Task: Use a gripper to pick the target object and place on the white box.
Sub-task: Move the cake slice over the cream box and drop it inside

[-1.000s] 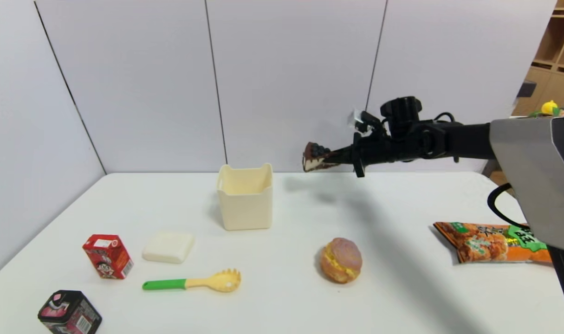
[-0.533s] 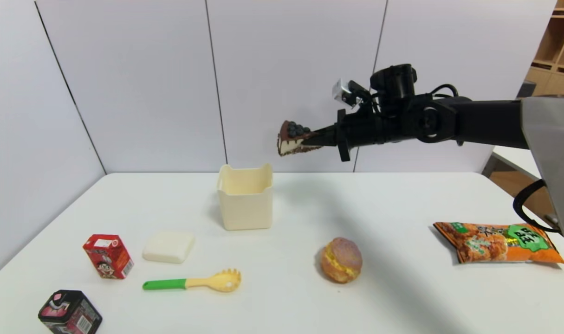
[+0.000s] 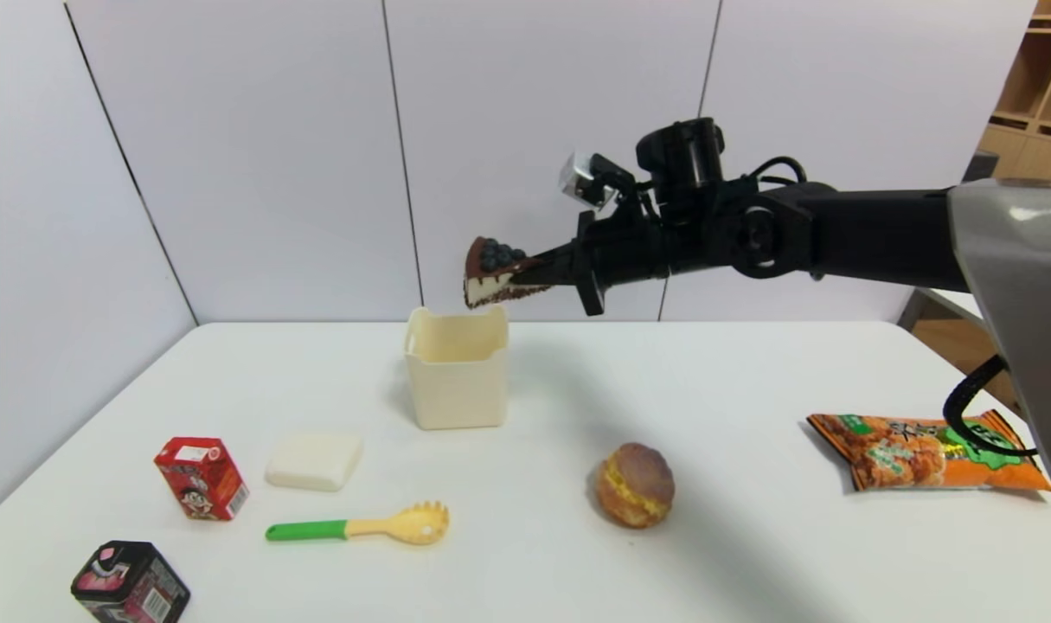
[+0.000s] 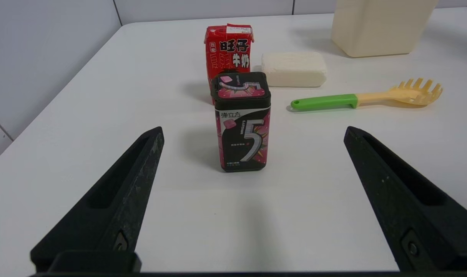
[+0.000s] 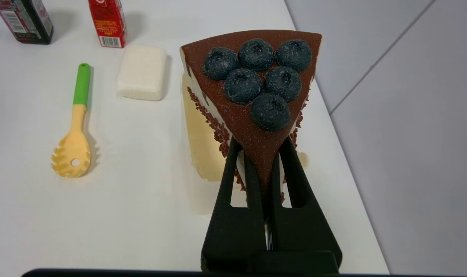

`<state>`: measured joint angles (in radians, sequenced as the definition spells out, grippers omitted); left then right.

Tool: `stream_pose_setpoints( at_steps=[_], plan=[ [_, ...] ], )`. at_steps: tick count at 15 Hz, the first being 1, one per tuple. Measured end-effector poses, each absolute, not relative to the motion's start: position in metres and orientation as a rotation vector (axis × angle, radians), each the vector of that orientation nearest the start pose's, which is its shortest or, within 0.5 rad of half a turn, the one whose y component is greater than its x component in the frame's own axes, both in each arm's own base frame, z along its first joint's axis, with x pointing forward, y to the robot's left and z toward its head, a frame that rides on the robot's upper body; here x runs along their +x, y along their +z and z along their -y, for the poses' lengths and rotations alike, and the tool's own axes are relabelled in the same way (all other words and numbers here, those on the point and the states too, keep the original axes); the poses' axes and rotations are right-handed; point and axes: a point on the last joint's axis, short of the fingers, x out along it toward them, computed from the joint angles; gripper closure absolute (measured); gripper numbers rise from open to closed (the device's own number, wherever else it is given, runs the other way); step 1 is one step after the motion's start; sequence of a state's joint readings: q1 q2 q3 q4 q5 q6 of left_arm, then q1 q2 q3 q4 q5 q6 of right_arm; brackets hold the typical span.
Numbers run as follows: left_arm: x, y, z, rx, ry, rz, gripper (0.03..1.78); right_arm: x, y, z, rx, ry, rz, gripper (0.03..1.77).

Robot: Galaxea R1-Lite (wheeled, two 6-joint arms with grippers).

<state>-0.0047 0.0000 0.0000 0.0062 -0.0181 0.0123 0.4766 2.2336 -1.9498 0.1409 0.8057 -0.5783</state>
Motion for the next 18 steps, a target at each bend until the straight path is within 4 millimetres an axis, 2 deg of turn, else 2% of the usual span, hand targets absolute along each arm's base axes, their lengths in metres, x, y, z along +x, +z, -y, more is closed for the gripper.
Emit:
stream_pose_setpoints(
  at_steps=[5,11,14,18],
  plan=[
    [-0.023,0.075,0.000,0.012,-0.023,-0.006,0.12,0.402,0.202,-0.253,-0.424,1.392,-0.042,1.71],
    [-0.023,0.075,0.000,0.012,-0.023,-0.006,0.12,0.408,0.178,-0.275,-0.450,1.374,-0.013,1.71],
    [-0.023,0.075,0.000,0.013,-0.023,-0.006,0.12,0.411,0.167,-0.280,-0.455,1.381,-0.021,1.71],
    [-0.023,0.075,0.000,0.012,-0.023,-0.006,0.12,0.415,0.161,-0.282,-0.459,1.380,-0.013,1.71]
  ],
)
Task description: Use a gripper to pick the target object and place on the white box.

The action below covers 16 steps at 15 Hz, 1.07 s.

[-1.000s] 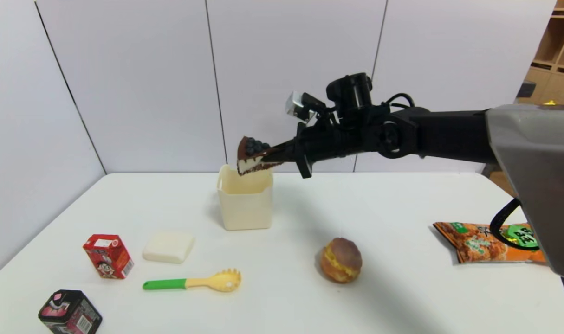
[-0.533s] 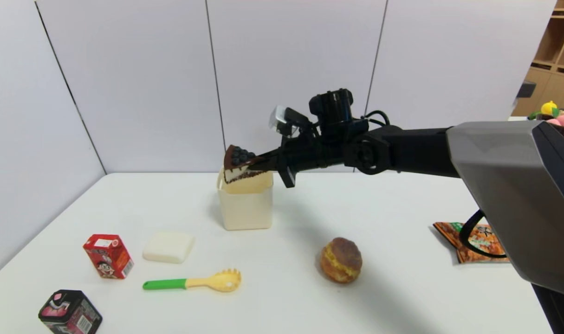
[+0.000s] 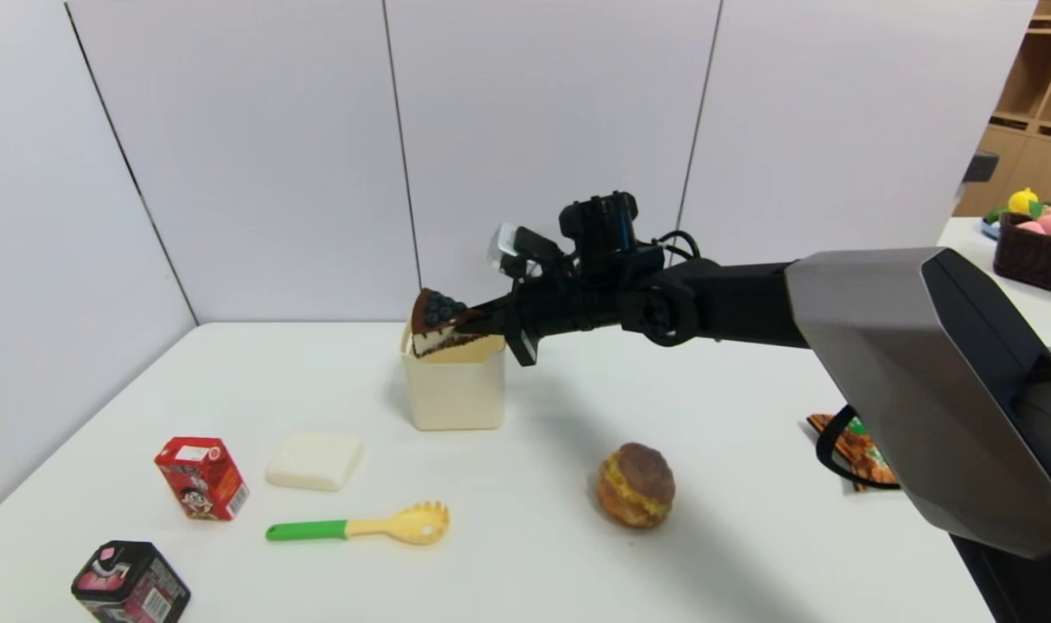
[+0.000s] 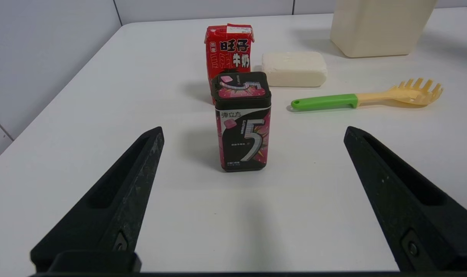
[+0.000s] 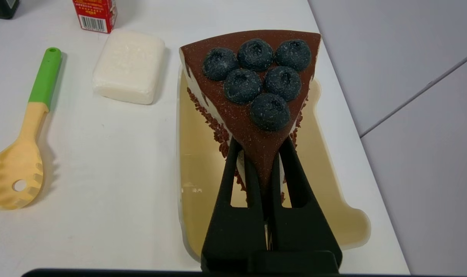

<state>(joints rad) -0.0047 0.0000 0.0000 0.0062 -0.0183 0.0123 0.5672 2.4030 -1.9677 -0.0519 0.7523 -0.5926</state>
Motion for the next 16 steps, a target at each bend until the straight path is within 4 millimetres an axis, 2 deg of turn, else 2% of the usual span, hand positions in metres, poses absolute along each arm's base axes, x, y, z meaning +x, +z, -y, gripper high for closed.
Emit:
stream_pose_setpoints(
  at_steps=[4,5,7,10,13,16],
  plan=[
    [-0.0228,0.0749,0.0003,0.012,-0.023,-0.006,0.12,0.4163,0.1585,-0.2833,-0.460,1.379,-0.003,1.71],
    [-0.0228,0.0749,0.0003,0.013,-0.023,-0.006,0.12,0.4168,0.1584,-0.2836,-0.461,1.377,0.003,1.65],
    [-0.0228,0.0749,0.0003,0.012,-0.023,-0.006,0.12,0.4171,0.1574,-0.2839,-0.461,1.377,0.003,1.28],
    [-0.0228,0.0749,0.0003,0.012,-0.023,-0.006,0.12,0.4174,0.1572,-0.2835,-0.460,1.376,0.000,0.90],
    [-0.0228,0.0748,0.0003,0.012,-0.023,-0.006,0.12,0.4179,0.1575,-0.2824,-0.460,1.374,0.000,0.65],
    [-0.0228,0.0749,0.0003,0.012,-0.023,-0.006,0.12,0.4173,0.1636,-0.2794,-0.460,1.369,0.008,0.46]
  ],
)
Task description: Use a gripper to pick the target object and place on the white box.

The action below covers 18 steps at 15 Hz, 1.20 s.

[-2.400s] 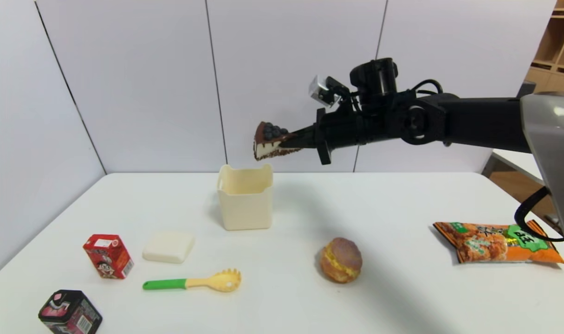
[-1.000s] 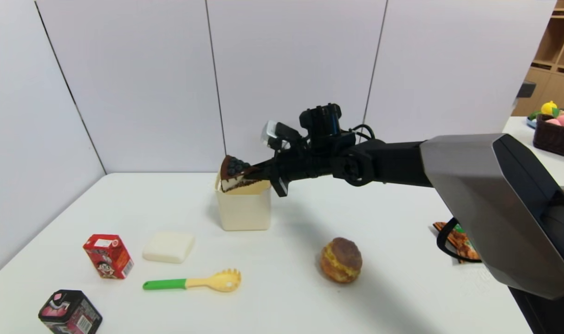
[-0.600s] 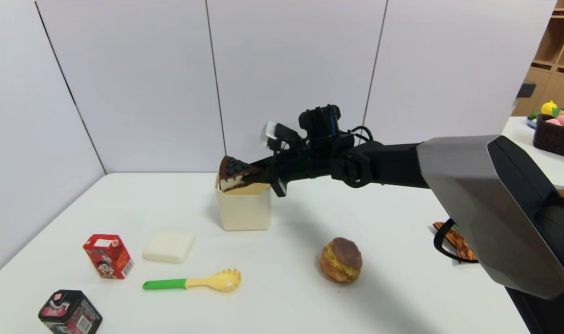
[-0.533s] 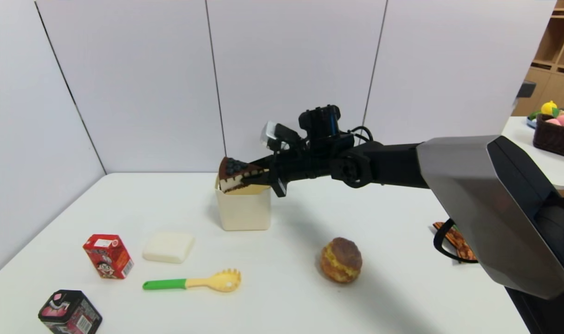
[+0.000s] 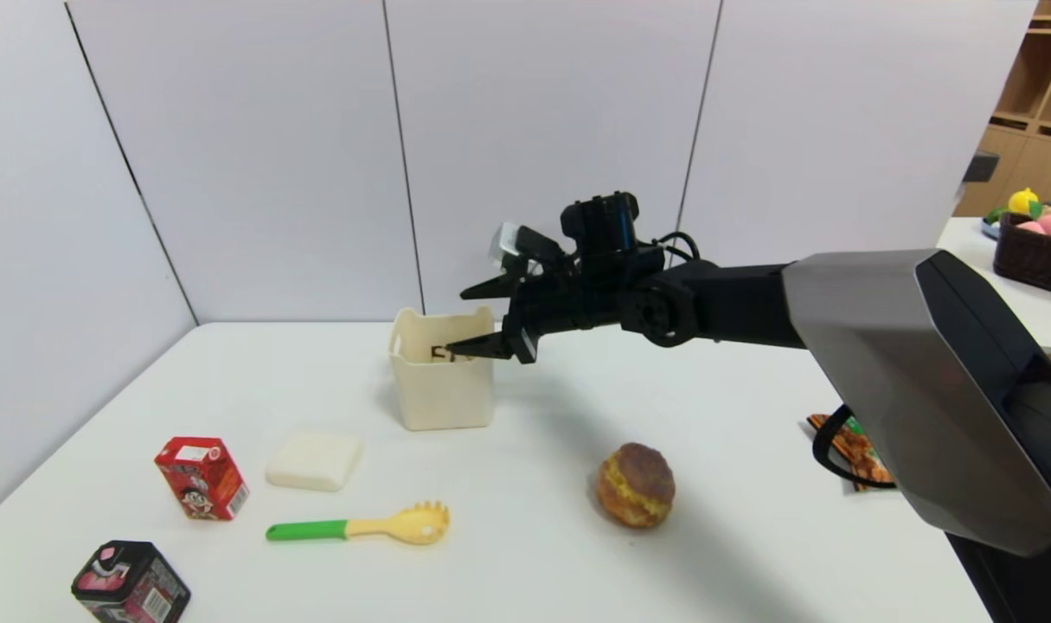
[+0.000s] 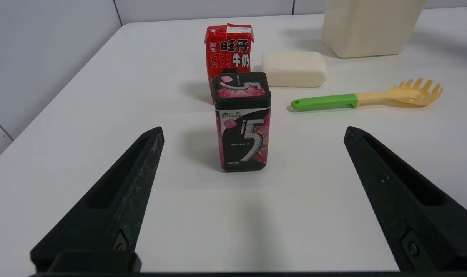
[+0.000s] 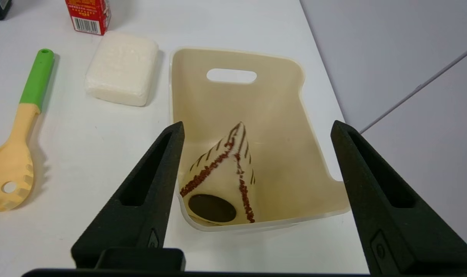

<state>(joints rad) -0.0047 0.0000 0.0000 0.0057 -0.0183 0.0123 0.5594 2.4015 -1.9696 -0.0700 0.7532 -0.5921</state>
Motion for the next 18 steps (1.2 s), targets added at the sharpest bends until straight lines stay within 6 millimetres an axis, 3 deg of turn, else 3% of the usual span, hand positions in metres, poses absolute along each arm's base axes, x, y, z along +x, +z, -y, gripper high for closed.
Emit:
stream_pose_setpoints(
  at_steps=[3,5,8,11,14,18],
  plan=[
    [-0.023,0.075,0.000,0.012,-0.023,-0.006,0.12,0.414,0.182,-0.270,-0.453,1.348,0.021,0.35],
    [-0.023,0.075,0.000,0.013,-0.023,-0.006,0.12,0.413,0.200,-0.253,-0.433,1.317,0.002,0.29],
    [-0.023,0.075,0.000,0.012,-0.023,-0.006,0.12,0.410,0.229,-0.209,-0.369,1.238,-0.078,0.23],
    [-0.023,0.075,0.000,0.013,-0.023,-0.006,0.12,0.400,0.240,-0.161,-0.310,1.148,-0.163,0.18],
    [-0.023,0.075,0.000,0.013,-0.022,-0.006,0.12,0.371,0.240,-0.107,-0.250,1.052,-0.273,0.15],
    [-0.023,0.075,0.000,0.012,-0.022,-0.006,0.12,0.303,0.238,-0.039,-0.181,0.895,-0.371,0.13]
  ],
)
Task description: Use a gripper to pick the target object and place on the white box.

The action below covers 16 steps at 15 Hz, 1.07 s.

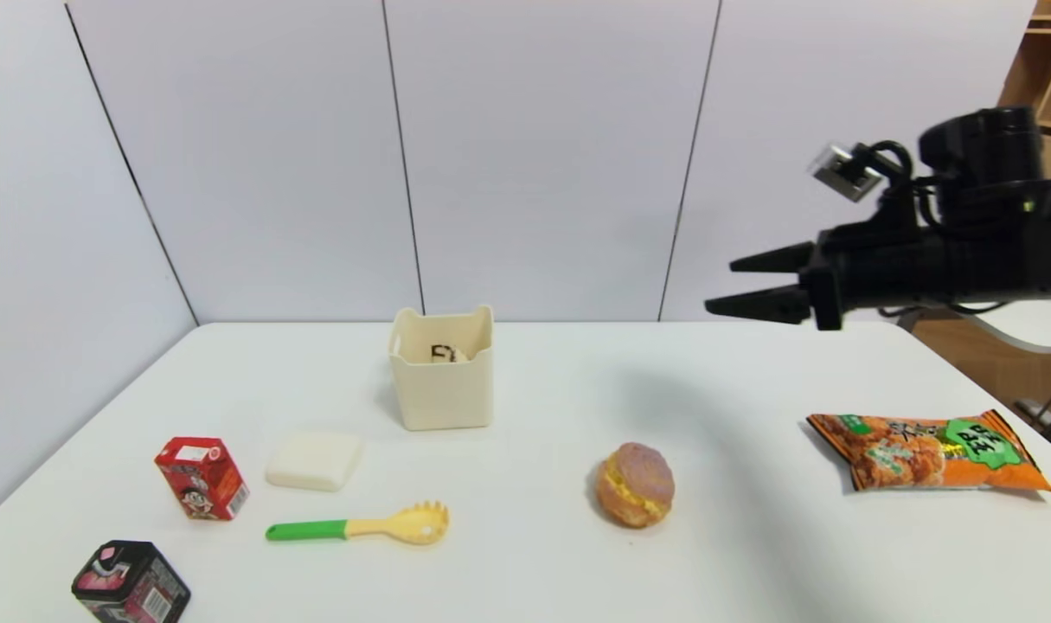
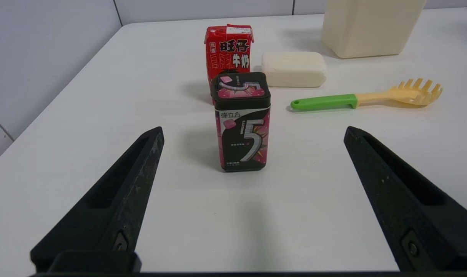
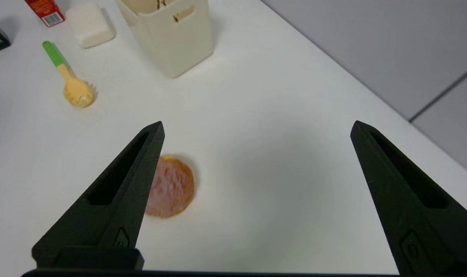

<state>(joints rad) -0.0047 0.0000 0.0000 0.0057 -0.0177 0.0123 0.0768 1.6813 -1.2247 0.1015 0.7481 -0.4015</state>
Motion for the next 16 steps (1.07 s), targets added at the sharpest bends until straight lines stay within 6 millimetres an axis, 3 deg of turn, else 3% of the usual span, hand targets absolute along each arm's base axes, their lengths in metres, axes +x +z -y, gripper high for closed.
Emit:
stream_pose_setpoints(
  at_steps=[3,6,10,13,16],
  plan=[
    [-0.023,0.075,0.000,0.012,-0.023,-0.006,0.12,0.244,0.236,-0.004,-0.153,0.760,-0.391,0.12],
    [-0.023,0.075,0.000,0.012,-0.023,-0.006,0.12,0.189,0.234,0.011,-0.162,0.606,-0.380,0.11],
    [-0.023,0.075,0.000,0.012,-0.023,-0.006,0.12,0.119,0.227,0.009,-0.168,0.392,-0.342,0.11],
    [-0.023,0.075,0.000,0.012,-0.023,-0.006,0.12,0.069,0.206,0.003,-0.180,0.266,-0.295,0.11],
    [-0.023,0.075,0.000,0.012,-0.023,-0.006,0.12,0.032,0.179,-0.002,-0.205,0.174,-0.225,0.11]
  ],
)
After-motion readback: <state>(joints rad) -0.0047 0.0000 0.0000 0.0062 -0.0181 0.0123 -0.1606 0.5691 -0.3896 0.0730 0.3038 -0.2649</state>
